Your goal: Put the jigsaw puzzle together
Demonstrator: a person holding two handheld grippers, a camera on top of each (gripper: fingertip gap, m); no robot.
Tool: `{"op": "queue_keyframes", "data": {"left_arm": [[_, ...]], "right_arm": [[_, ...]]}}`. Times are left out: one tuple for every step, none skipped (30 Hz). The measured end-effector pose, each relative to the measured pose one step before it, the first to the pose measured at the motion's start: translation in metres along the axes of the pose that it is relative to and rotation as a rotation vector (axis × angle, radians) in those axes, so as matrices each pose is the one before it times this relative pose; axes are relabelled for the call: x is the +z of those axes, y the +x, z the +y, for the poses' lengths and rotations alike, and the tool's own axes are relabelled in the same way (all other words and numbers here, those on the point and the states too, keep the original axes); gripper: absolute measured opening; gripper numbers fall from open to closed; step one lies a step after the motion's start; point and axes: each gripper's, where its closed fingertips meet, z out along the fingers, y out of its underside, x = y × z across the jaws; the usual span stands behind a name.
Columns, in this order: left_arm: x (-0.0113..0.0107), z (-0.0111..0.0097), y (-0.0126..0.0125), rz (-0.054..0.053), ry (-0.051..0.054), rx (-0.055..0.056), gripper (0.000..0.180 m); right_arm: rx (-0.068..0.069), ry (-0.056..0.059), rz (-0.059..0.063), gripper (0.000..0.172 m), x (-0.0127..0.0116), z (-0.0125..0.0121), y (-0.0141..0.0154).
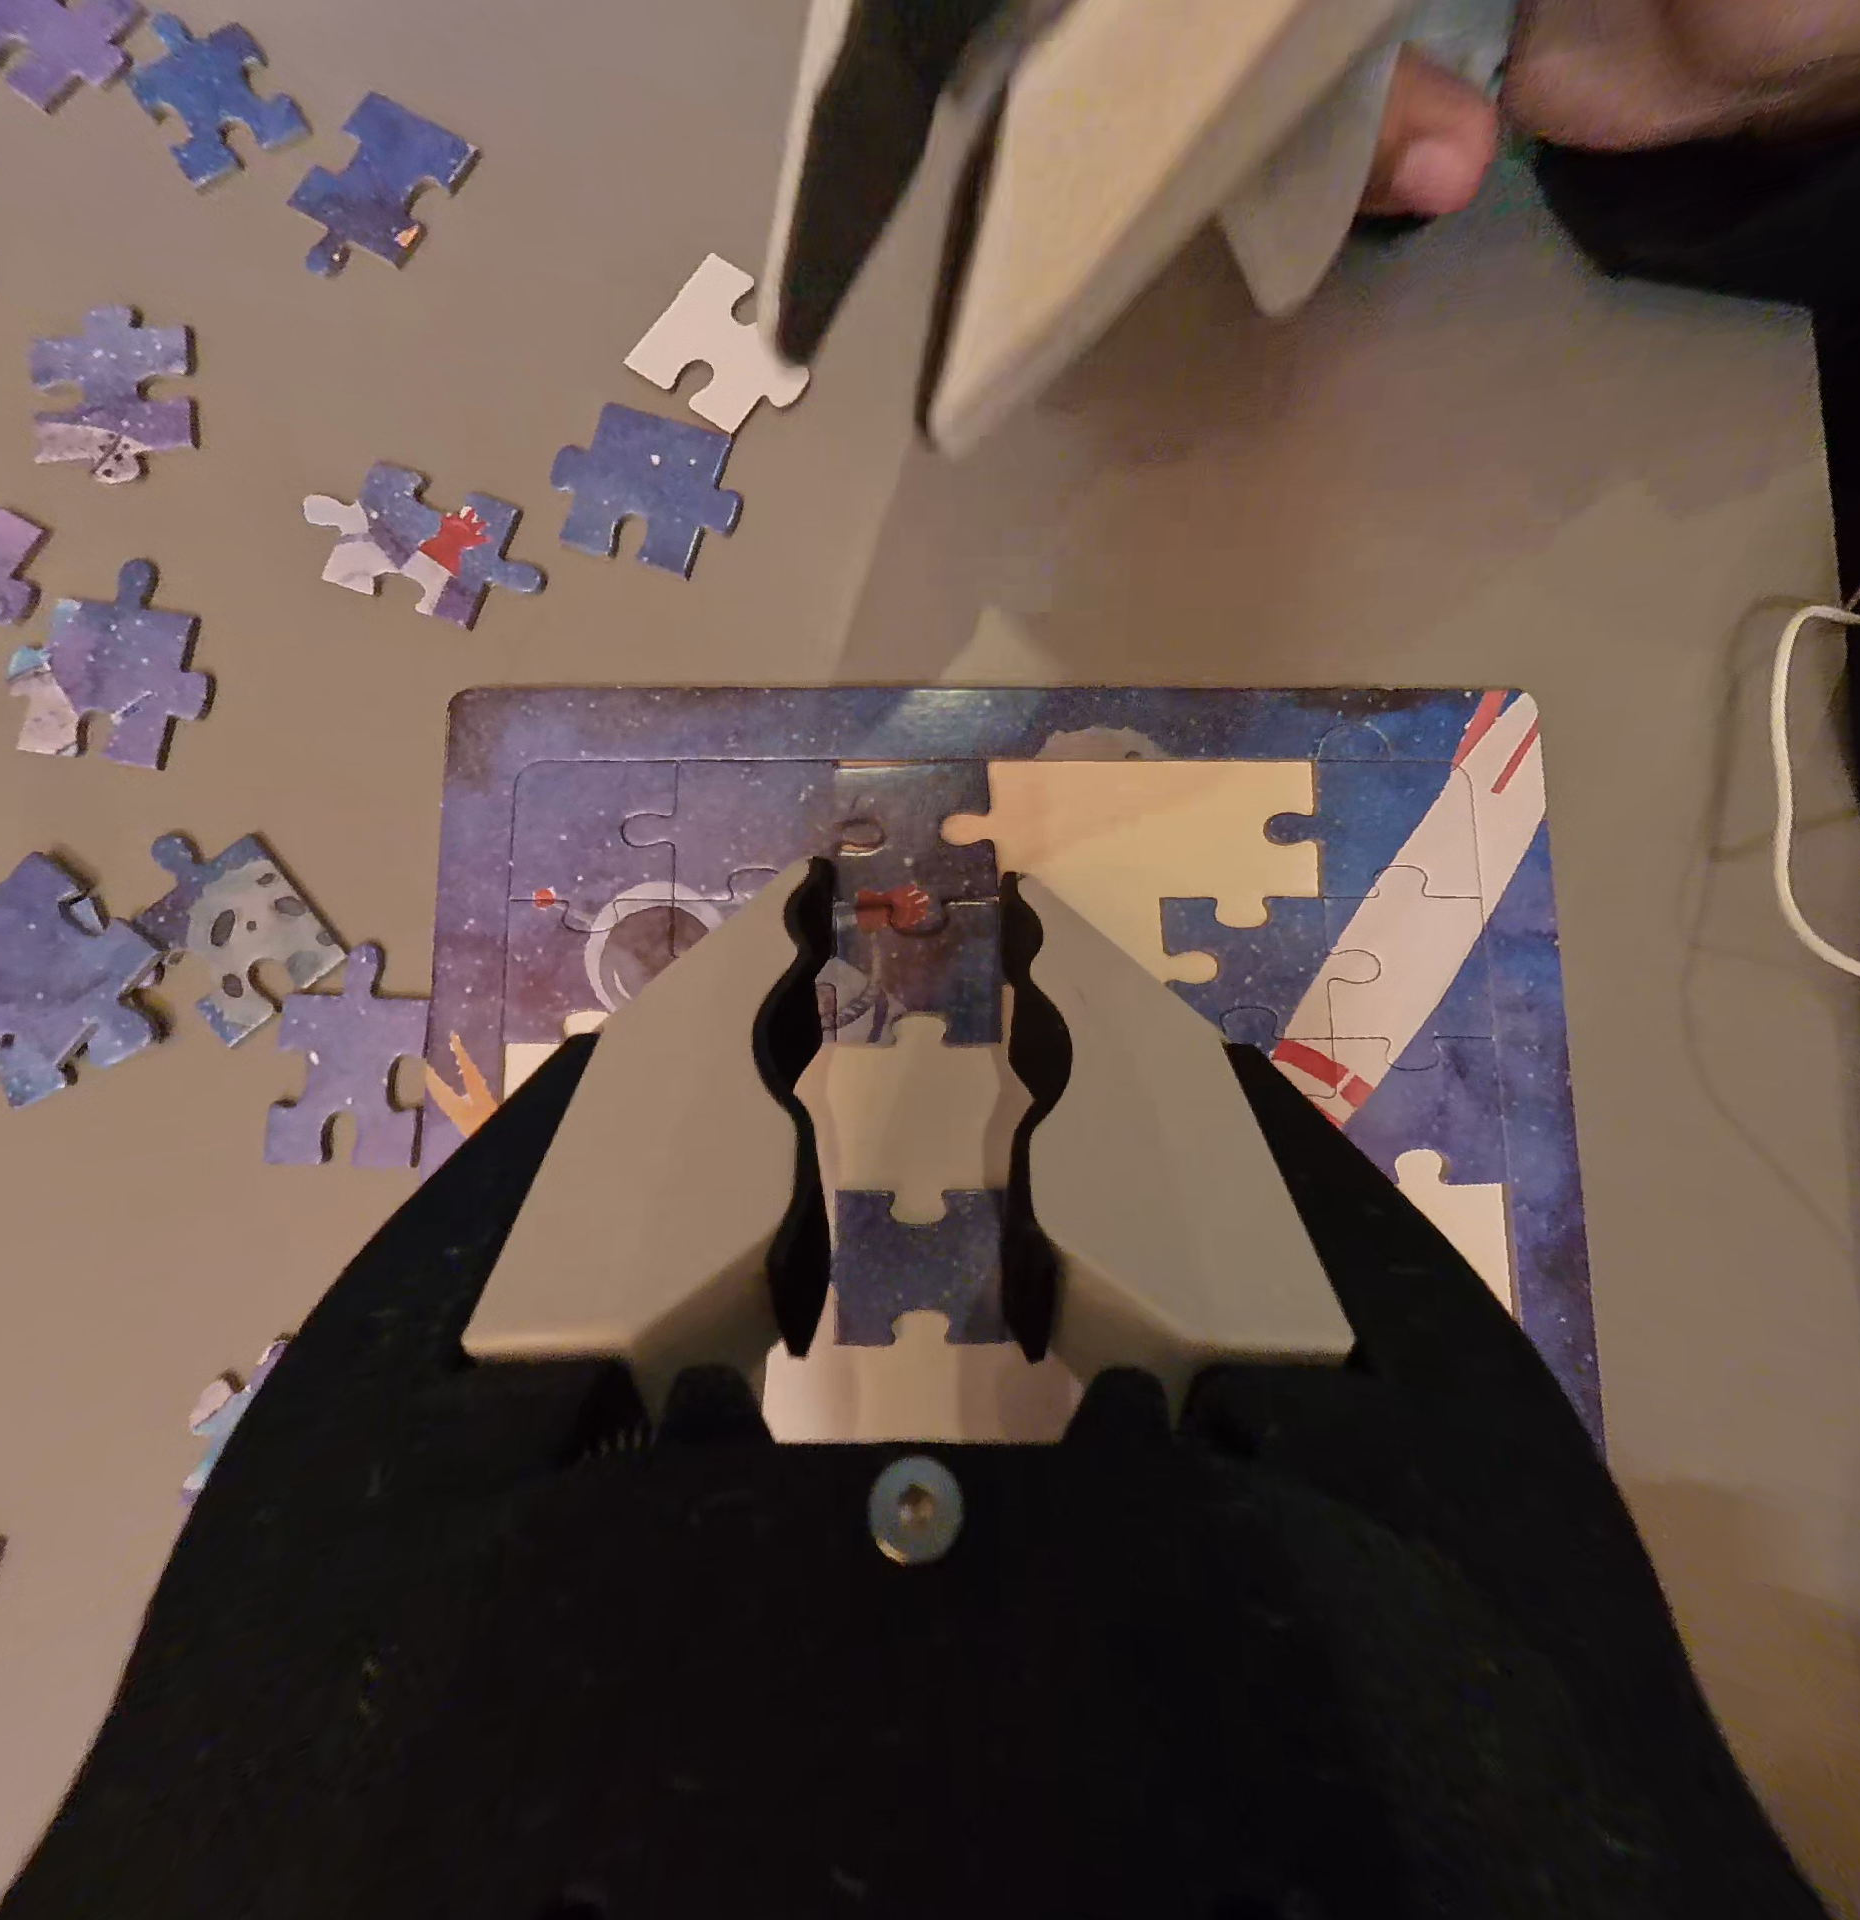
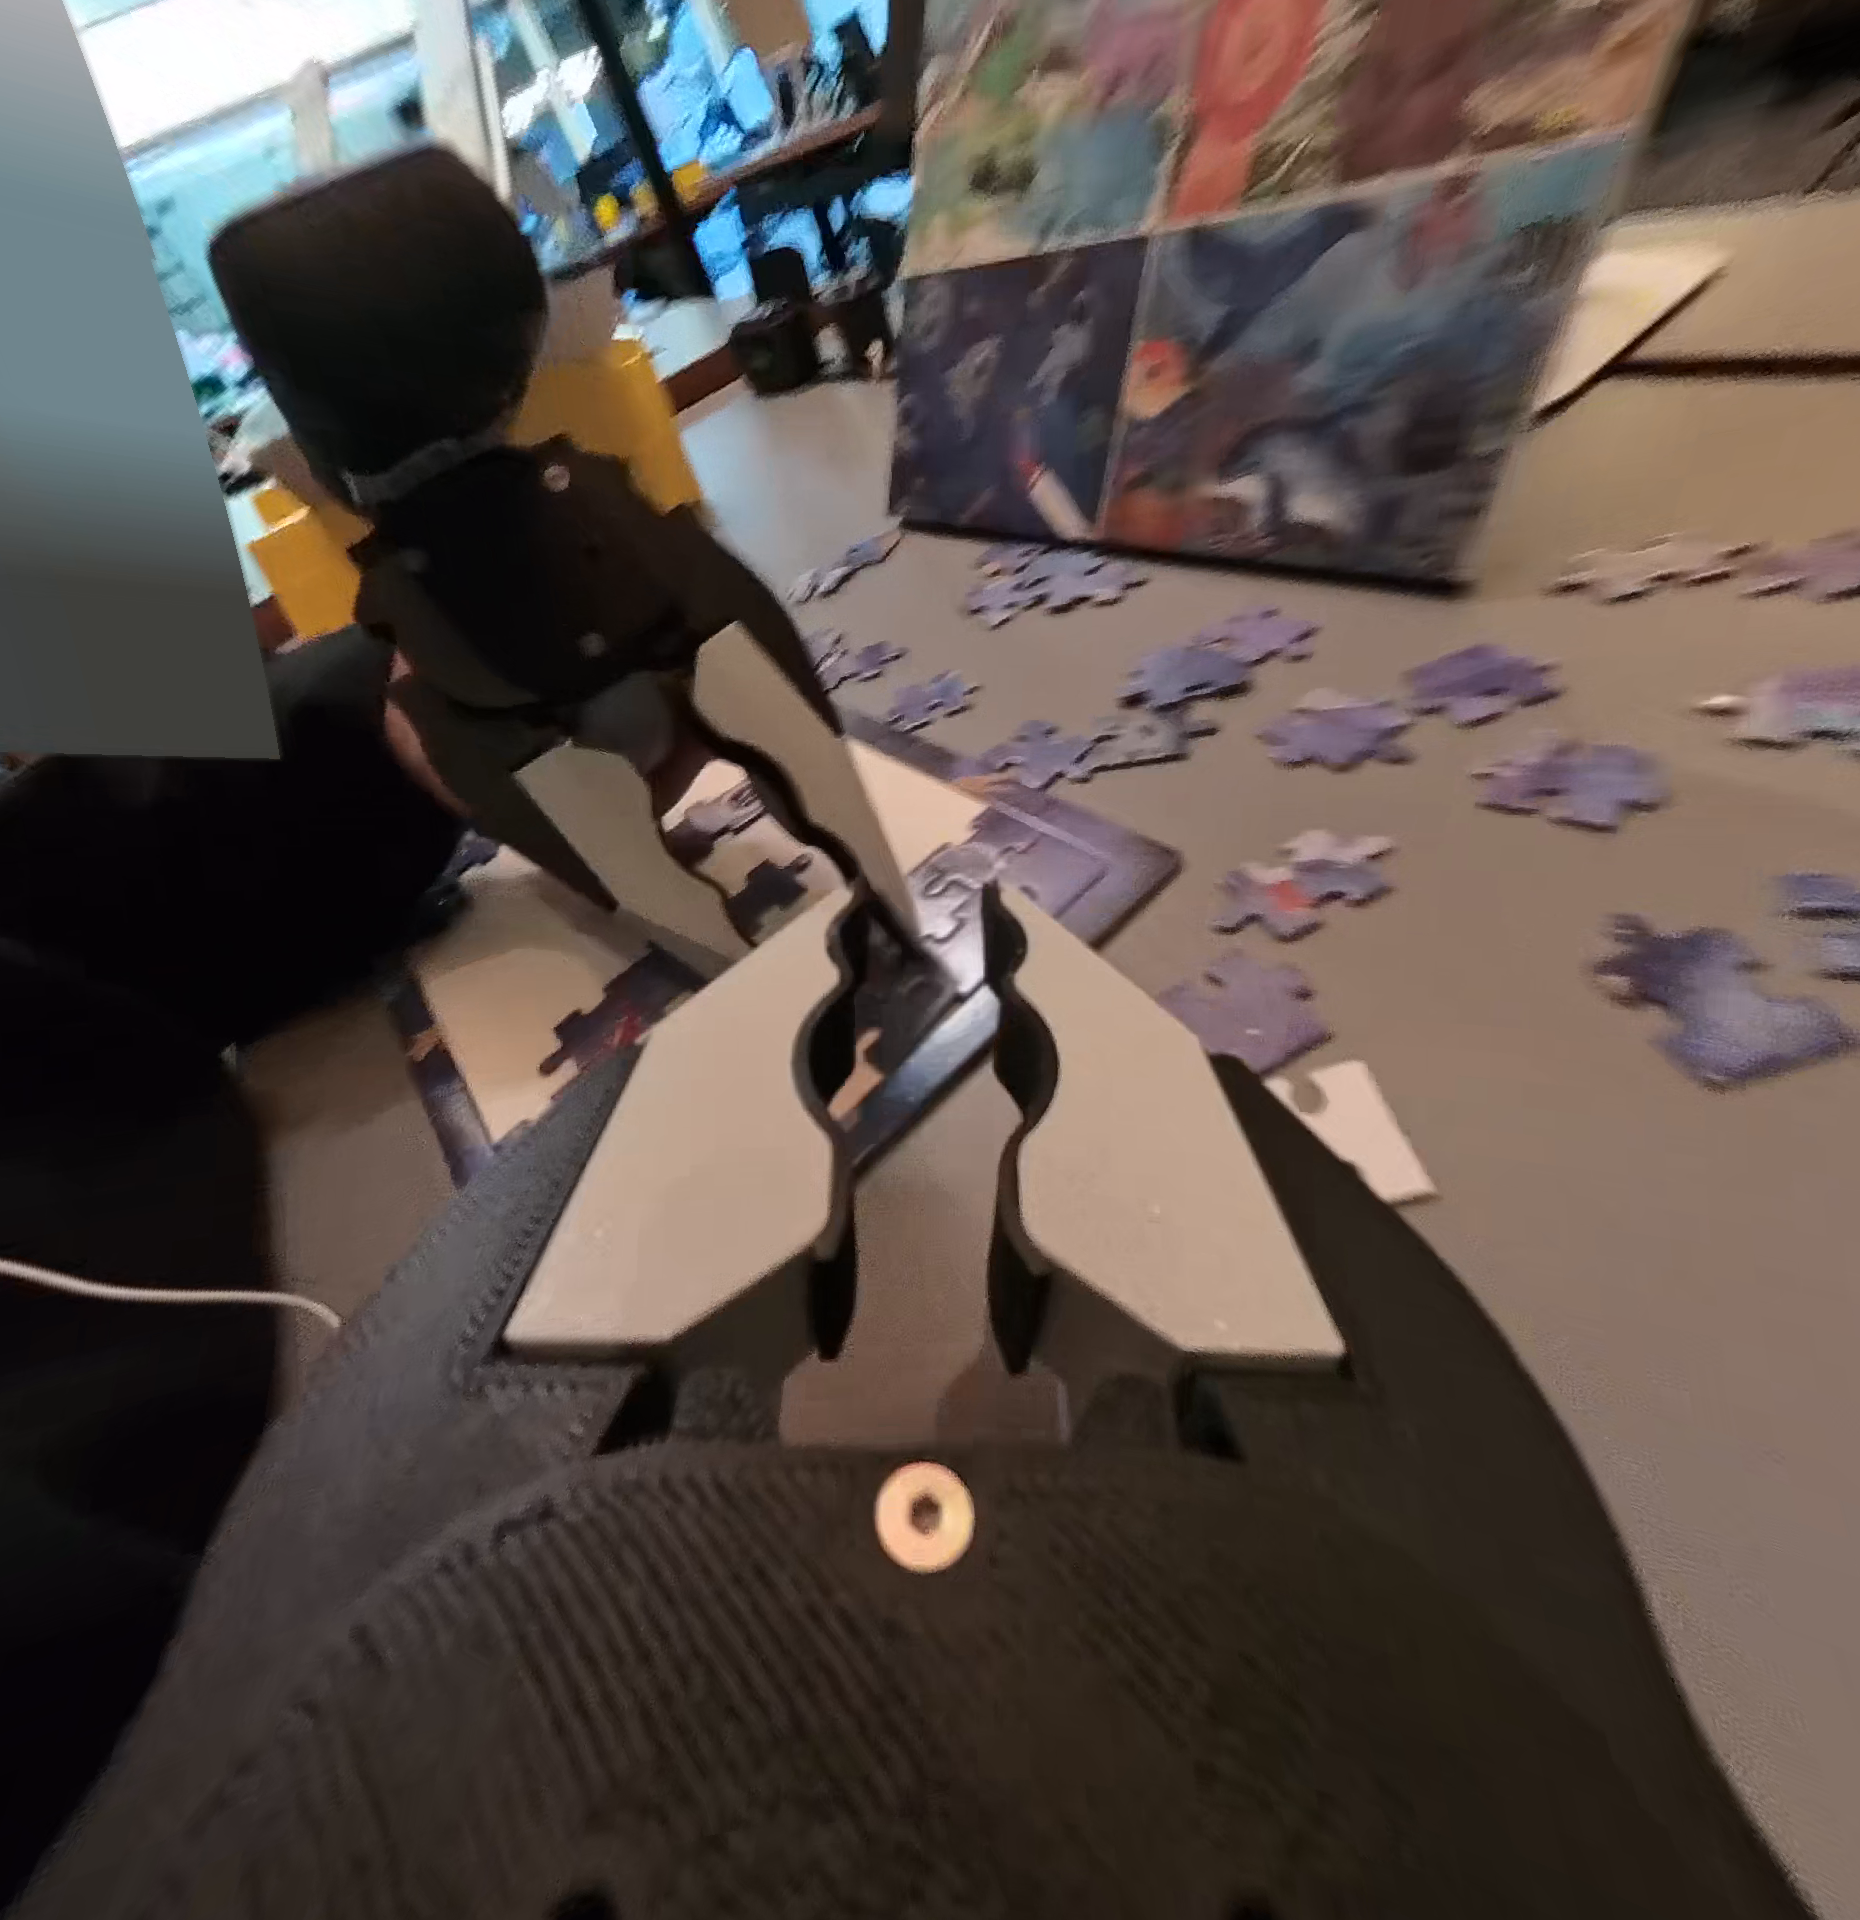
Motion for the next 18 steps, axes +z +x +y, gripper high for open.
{"op": "queue_keyframes", "data": {"left_arm": [[-0.00032,-0.00012,-0.00062,-0.0053,0.0006,-0.0002,0.031],[-0.00044,-0.00001,-0.00066,-0.0062,0.0013,-0.0009,0.031],[-0.00057,-0.00010,-0.00053,-0.0047,0.0029,-0.0023,0.031],[-0.00062,0.00007,0.00026,0.0004,0.0036,-0.0030,0.030],[-0.00069,0.00016,-0.00005,-0.0009,0.0035,-0.0040,0.031],[-0.00065,0.00019,0.00019,-0.0003,0.0047,-0.0029,0.031],[-0.00076,-0.00009,0.00046,0.0009,0.0064,-0.0021,0.031],[-0.00089,-0.00054,0.00029,0.0011,0.0084,-0.0032,0.031],[-0.00077,-0.00053,0.00031,0.0010,0.0083,-0.0030,0.031],[-0.00037,-0.00045,0.00013,0.0009,0.0068,-0.0015,0.031],[-0.00004,-0.00006,0.00003,0.0024,0.0038,-0.0017,0.031],[0.00056,0.00027,0.00001,0.0033,-0.0003,-0.0021,0.031],[0.00102,0.00077,-0.00026,0.0021,-0.0044,0.0000,0.031],[0.00122,0.00084,-0.00003,0.0010,-0.0064,0.0039,0.031],[0.00158,0.00073,0.00006,0.0004,-0.0064,0.0048,0.031],[0.00131,0.00027,0.00029,0.0014,-0.0040,0.0029,0.031],[0.00043,-0.00086,0.00011,0.0022,0.0035,-0.0001,0.031],[-0.00007,-0.00050,-0.00025,0.0025,0.0015,-0.0028,0.030]], "right_arm": [[-0.0004,-0.0387,-0.0098,0.021,0.00704,0.00432,-0.00223],[-0.0027,-0.0367,0.0023,0.021,0.00606,0.00386,-0.00008],[-0.0017,-0.0348,0.0034,0.021,0.00536,0.00367,0.00037],[0.0004,-0.0335,-0.0009,0.022,0.00485,0.00366,0.00000],[0.0028,-0.0338,-0.0036,0.022,0.00453,0.00382,-0.00024],[0.0040,-0.0345,-0.0033,0.023,0.00425,0.00394,-0.00010],[0.0027,-0.0322,-0.0014,0.024,0.00388,0.00374,0.00012],[-0.0004,-0.0265,0.0010,0.026,0.00343,0.00291,0.00031],[-0.0039,-0.0190,0.0018,0.027,0.00274,0.00171,0.00017],[-0.0062,-0.0123,0.0017,0.027,0.00219,0.00081,0.00009],[-0.0061,-0.0082,0.0021,0.028,0.00175,0.00018,0.00015],[-0.0041,-0.0074,0.0023,0.027,0.00133,0.00022,0.00044],[-0.0018,-0.0085,0.0029,0.027,0.00085,0.00066,0.00060],[-0.0011,-0.0079,0.0052,0.027,0.00037,0.00085,0.00107],[-0.0016,-0.0033,0.0080,0.027,-0.00035,0.00066,0.00127],[-0.0012,0.0023,0.0079,0.027,-0.00105,0.00005,0.00113],[0.0005,0.0058,0.0044,0.027,-0.00162,-0.00039,0.00066],[0.0022,0.0077,0.0016,0.026,-0.00184,-0.00082,0.00017]]}}
